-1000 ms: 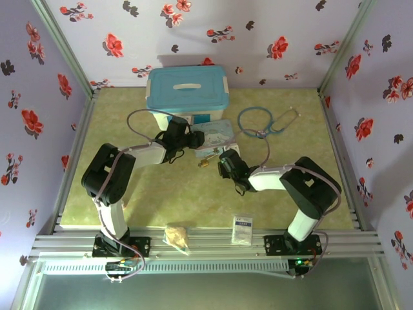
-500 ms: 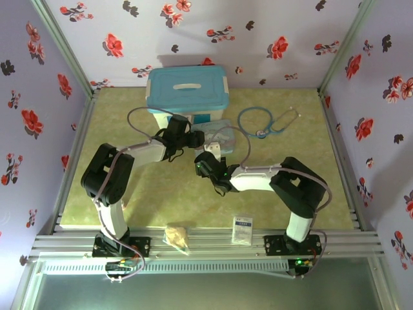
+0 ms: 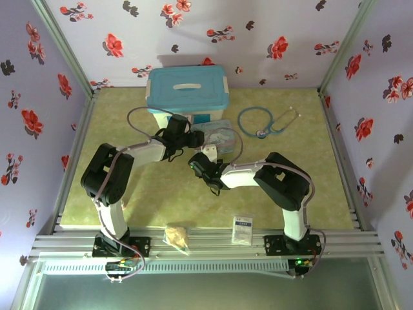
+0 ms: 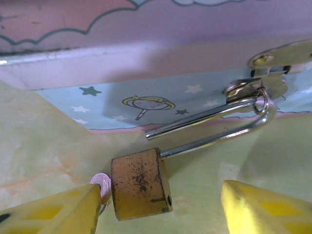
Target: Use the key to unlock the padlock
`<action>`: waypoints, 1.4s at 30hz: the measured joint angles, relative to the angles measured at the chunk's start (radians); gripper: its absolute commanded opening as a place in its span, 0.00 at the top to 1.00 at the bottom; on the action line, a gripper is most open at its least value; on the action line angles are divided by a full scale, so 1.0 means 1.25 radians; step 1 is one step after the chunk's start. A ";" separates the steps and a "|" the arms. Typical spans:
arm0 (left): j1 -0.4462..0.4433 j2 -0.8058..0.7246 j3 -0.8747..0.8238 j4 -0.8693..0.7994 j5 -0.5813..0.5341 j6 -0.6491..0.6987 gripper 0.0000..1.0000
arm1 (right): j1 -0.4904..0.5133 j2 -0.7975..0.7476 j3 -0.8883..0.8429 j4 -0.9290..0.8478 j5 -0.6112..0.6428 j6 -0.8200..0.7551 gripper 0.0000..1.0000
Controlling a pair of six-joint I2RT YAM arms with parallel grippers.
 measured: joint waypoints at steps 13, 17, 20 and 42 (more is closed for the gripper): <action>0.001 0.007 0.000 0.009 0.009 0.006 0.43 | -0.007 0.004 -0.034 0.064 0.018 0.093 0.61; 0.001 0.008 0.000 0.012 0.009 0.006 0.44 | -0.019 -0.017 -0.083 0.126 0.005 0.124 0.78; 0.002 0.010 0.000 0.016 0.009 0.009 0.44 | -0.057 -0.045 -0.182 0.296 -0.066 0.153 0.90; 0.010 0.013 0.014 -0.001 0.006 0.017 0.32 | -0.119 -0.196 -0.277 0.276 -0.129 0.174 0.30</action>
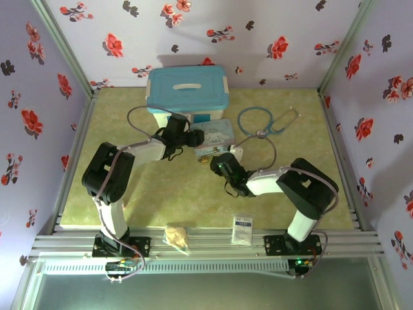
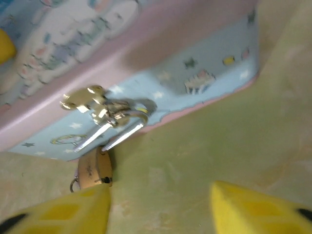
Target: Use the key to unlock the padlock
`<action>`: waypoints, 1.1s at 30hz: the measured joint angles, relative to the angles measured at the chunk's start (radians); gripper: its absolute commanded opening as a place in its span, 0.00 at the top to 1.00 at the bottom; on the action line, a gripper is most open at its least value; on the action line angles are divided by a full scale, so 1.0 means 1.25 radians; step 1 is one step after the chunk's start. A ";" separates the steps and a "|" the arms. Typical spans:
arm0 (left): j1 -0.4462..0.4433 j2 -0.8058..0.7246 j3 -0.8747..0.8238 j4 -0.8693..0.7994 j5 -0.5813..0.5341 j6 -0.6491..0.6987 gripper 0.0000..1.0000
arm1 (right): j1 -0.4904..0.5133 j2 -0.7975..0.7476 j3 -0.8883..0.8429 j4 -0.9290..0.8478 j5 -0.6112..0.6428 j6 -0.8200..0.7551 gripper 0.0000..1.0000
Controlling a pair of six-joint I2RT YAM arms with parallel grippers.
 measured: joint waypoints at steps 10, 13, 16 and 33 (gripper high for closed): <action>0.007 0.000 0.050 -0.089 0.000 -0.003 0.29 | 0.004 -0.050 0.097 -0.219 0.096 -0.088 0.25; 0.007 0.000 0.051 -0.092 0.000 -0.006 0.30 | 0.015 -0.049 0.105 -0.230 0.103 -0.157 0.24; 0.007 0.009 0.059 -0.092 0.000 -0.006 0.32 | 0.045 -0.011 0.162 -0.270 0.114 -0.204 0.23; 0.006 0.036 0.076 -0.074 0.022 -0.006 0.46 | 0.118 0.206 0.326 -0.345 0.179 -0.178 0.31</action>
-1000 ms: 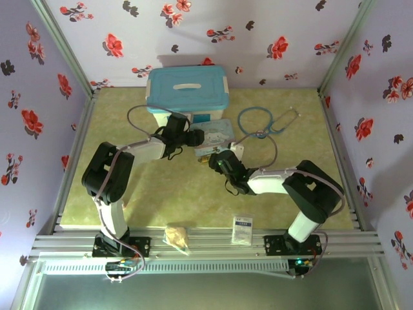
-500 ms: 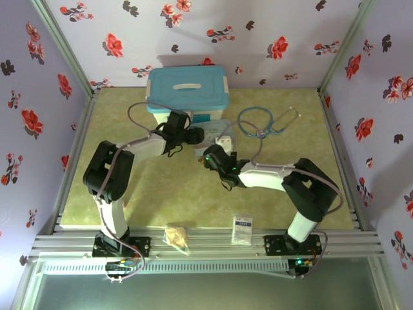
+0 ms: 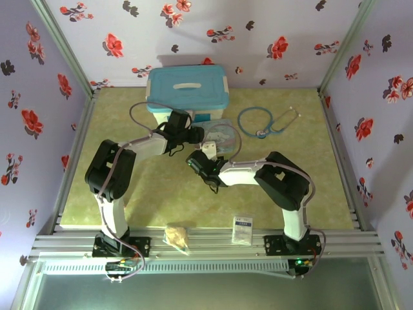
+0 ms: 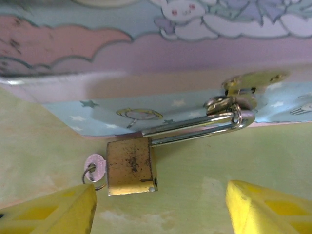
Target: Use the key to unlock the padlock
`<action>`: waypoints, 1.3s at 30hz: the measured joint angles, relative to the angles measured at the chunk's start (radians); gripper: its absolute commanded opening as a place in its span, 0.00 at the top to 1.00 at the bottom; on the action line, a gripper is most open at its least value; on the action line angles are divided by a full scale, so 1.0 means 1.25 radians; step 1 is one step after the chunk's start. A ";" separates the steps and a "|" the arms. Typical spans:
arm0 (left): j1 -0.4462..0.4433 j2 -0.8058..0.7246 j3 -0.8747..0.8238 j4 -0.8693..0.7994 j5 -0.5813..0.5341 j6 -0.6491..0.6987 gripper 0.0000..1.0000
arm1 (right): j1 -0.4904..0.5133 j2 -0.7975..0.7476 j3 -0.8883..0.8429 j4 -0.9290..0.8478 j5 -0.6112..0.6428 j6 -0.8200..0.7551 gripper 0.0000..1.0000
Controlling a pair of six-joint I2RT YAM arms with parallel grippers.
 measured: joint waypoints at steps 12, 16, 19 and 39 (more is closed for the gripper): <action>0.000 0.004 0.000 0.015 0.000 0.000 0.50 | 0.002 0.051 0.021 0.025 0.034 0.026 0.54; 0.000 0.004 -0.004 0.023 0.000 0.001 0.49 | -0.002 0.051 0.021 0.018 0.060 0.046 0.62; 0.000 0.004 -0.008 0.031 0.000 0.001 0.50 | -0.011 0.051 0.016 0.017 0.075 0.063 0.63; 0.000 0.004 -0.024 0.064 0.000 0.004 0.46 | -0.100 -0.184 -0.210 0.072 0.055 0.114 0.45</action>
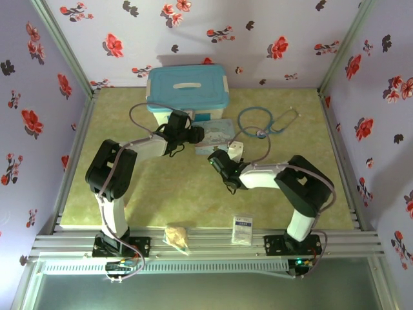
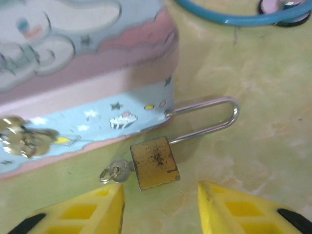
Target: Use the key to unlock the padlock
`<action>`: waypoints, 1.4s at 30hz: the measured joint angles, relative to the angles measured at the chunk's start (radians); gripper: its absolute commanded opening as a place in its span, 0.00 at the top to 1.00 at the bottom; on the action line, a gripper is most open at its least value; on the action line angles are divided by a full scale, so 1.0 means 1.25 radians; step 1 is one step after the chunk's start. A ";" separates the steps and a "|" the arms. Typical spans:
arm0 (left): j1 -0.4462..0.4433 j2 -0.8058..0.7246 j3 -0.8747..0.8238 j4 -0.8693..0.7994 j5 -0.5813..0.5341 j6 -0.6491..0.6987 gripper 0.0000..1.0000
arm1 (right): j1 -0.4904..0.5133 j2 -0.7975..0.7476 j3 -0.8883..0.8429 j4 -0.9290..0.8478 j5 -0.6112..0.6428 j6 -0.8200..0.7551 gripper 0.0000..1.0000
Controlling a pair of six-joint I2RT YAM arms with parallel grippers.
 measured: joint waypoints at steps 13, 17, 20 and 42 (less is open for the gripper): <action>0.000 -0.010 0.024 -0.067 -0.001 0.000 0.36 | -0.137 -0.063 0.009 -0.097 -0.145 0.068 0.36; 0.000 -0.012 0.026 -0.077 -0.001 -0.001 0.36 | -0.143 -0.035 0.018 -0.089 -0.169 0.082 0.36; 0.000 -0.014 0.025 -0.080 -0.001 -0.001 0.36 | -0.144 0.005 0.035 -0.078 -0.174 0.092 0.36; 0.000 -0.043 -0.018 -0.066 0.006 -0.004 0.38 | -0.126 0.064 0.042 0.012 -0.139 0.132 0.37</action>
